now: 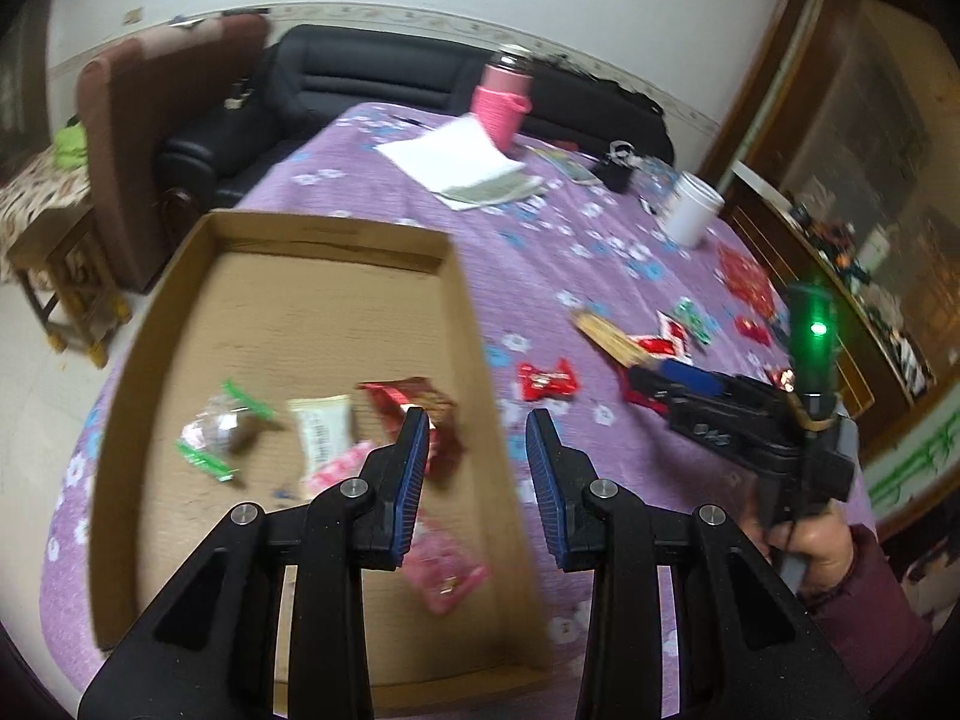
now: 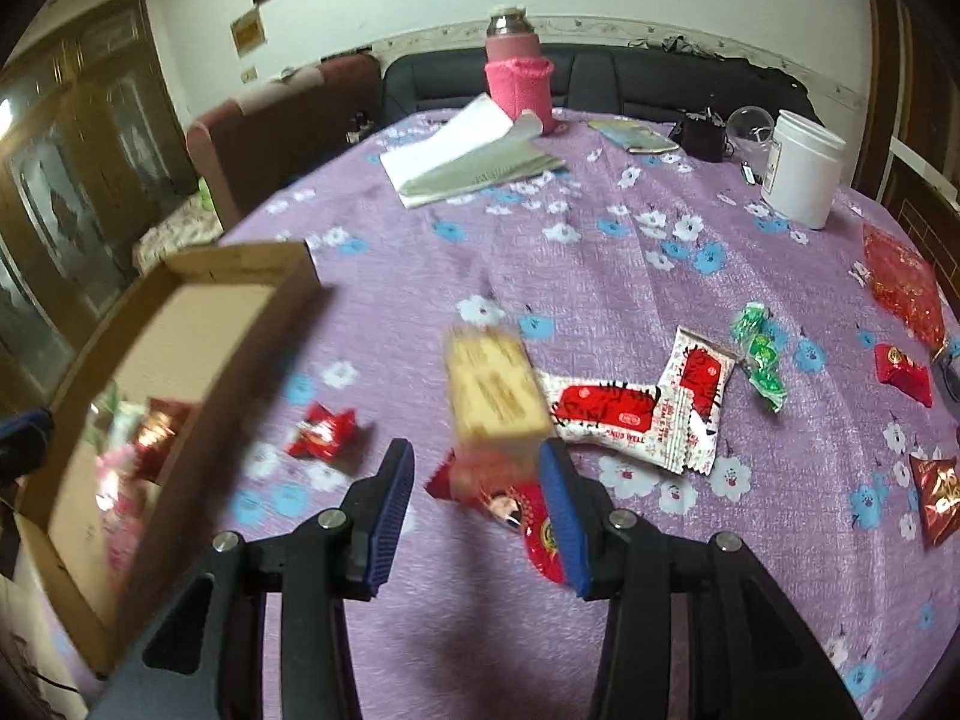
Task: Organize snacks
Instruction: 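Carry both snacks to the cardboard box and open both tools to release, then grasp the red snack bar with the right tool while the left grasps a small red candy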
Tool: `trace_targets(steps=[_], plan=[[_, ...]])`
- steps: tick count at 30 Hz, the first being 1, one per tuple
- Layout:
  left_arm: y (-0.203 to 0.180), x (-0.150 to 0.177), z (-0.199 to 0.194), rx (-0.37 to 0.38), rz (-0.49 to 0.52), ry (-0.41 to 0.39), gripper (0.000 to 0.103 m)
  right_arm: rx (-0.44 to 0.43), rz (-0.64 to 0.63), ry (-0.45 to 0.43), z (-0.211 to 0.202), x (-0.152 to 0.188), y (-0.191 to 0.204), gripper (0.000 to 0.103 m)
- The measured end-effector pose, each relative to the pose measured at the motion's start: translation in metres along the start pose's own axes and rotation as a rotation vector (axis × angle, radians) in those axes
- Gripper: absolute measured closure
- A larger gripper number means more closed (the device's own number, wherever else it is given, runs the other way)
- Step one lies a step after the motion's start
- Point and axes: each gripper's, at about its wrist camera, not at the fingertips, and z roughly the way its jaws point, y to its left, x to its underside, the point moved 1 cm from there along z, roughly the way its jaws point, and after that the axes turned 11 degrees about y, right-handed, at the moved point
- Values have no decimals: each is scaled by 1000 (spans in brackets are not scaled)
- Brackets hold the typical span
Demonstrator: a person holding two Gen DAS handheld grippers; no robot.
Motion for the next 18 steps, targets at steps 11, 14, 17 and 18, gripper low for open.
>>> trace_targets(steps=[11, 14, 17, 18], plan=[[-58, -25, 56, 2, 104, 105, 70, -101, 72, 61, -1, 25, -37, 82], [-69, -37, 81, -39, 120, 135, 70, -118, 95, 32, -7, 34, -50, 82], [-74, -50, 111, -124, 124, 174, 70, -183, 142, 14, -8, 38, -63, 82], [-74, -53, 117, -150, 123, 185, 70, -196, 150, 14, -8, 38, -64, 82]])
